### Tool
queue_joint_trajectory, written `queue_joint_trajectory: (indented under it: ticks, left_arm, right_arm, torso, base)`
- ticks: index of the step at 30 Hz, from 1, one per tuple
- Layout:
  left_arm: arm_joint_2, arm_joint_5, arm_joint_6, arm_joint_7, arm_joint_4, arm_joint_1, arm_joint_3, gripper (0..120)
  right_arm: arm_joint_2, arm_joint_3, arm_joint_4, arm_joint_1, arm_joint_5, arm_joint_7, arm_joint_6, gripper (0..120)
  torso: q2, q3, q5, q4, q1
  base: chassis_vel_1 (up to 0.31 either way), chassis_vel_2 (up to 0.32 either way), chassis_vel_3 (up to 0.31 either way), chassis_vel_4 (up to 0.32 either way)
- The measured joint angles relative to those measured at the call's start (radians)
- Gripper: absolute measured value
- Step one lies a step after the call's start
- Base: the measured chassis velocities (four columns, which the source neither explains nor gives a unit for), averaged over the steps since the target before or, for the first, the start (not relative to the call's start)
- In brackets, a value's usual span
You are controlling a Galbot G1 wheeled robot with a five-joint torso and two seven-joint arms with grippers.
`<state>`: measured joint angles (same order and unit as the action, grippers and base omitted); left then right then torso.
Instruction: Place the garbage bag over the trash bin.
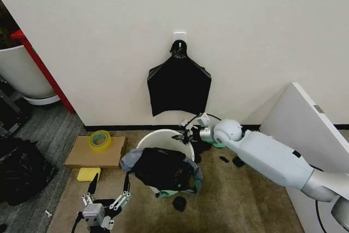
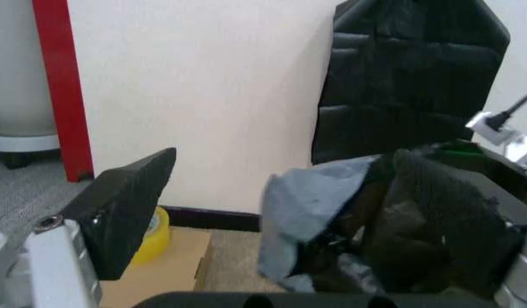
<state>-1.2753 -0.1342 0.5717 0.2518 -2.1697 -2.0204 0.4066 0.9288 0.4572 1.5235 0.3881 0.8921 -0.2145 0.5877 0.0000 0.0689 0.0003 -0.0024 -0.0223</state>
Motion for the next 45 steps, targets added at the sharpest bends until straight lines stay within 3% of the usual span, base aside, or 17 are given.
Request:
queue_joint_trajectory:
  ticks: [4, 6, 10, 11, 16, 26, 36, 45]
  left_arm:
    - [0.002, -0.004, -0.001, 0.0, -0.002, 0.005, 0.0, 100]
    - [0.013, -0.013, -0.012, 0.0, -0.005, 0.014, -0.003, 100]
    - [0.023, -0.014, -0.021, -0.003, -0.012, 0.018, -0.012, 100]
    - [0.023, -0.014, -0.021, -0.003, -0.012, 0.018, -0.012, 100]
    - [0.033, -0.014, -0.033, -0.004, -0.026, 0.025, -0.024, 100]
    - [0.044, -0.017, -0.045, -0.003, -0.029, 0.024, -0.036, 100]
    - [0.057, -0.023, -0.076, 0.01, -0.038, 0.023, -0.035, 100]
    - [0.056, -0.026, -0.086, 0.011, -0.042, 0.033, -0.036, 100]
  right_arm:
    - [-0.012, -0.057, 0.043, 0.056, 0.039, 0.115, 0.026, 0]
    - [-0.013, -0.197, 0.159, 0.183, 0.097, 0.3, 0.053, 0]
    - [-0.005, -0.314, 0.265, 0.292, 0.152, 0.475, 0.08, 0]
    - [-0.005, -0.314, 0.265, 0.292, 0.152, 0.475, 0.08, 0]
    - [0.017, -0.406, 0.368, 0.42, 0.247, 0.731, 0.088, 0]
    - [0.098, -0.515, 0.481, 0.624, 0.264, 0.884, -0.005, 0]
    - [0.229, -0.533, 0.498, 0.741, 0.132, 0.942, -0.191, 0]
    - [0.258, -0.495, 0.475, 0.783, 0.028, 0.937, -0.2, 0]
  torso:
    - [0.0, 0.0, -0.0001, -0.0003, 0.0]
    - [0.0, 0.0, 0.0, -0.0001, 0.0]
    - [0.0, 0.0, 0.0, -0.0001, 0.0]
    - [0.0, 0.0, 0.0, -0.0001, 0.0]
    - [0.0, 0.0, -0.0001, -0.0001, 0.0]
    - [0.0, 0.0, -0.0001, 0.0, 0.0]
    - [0.0, 0.0, -0.0002, -0.0001, 0.0]
    - [0.0, 0.0, -0.0002, 0.0, 0.0]
  base:
    - [0.0, 0.0, 0.0, 0.0]
    - [0.0, 0.0, 0.0, 0.0]
    - [0.0, 0.0, 0.0, 0.0]
    - [0.0, 0.0, 0.0, 0.0]
    - [0.0, 0.0, 0.0, 0.0]
    - [0.0, 0.0, 0.0, 0.0]
    - [0.0, 0.0, 0.0, 0.0]
    - [0.0, 0.0, 0.0, 0.0]
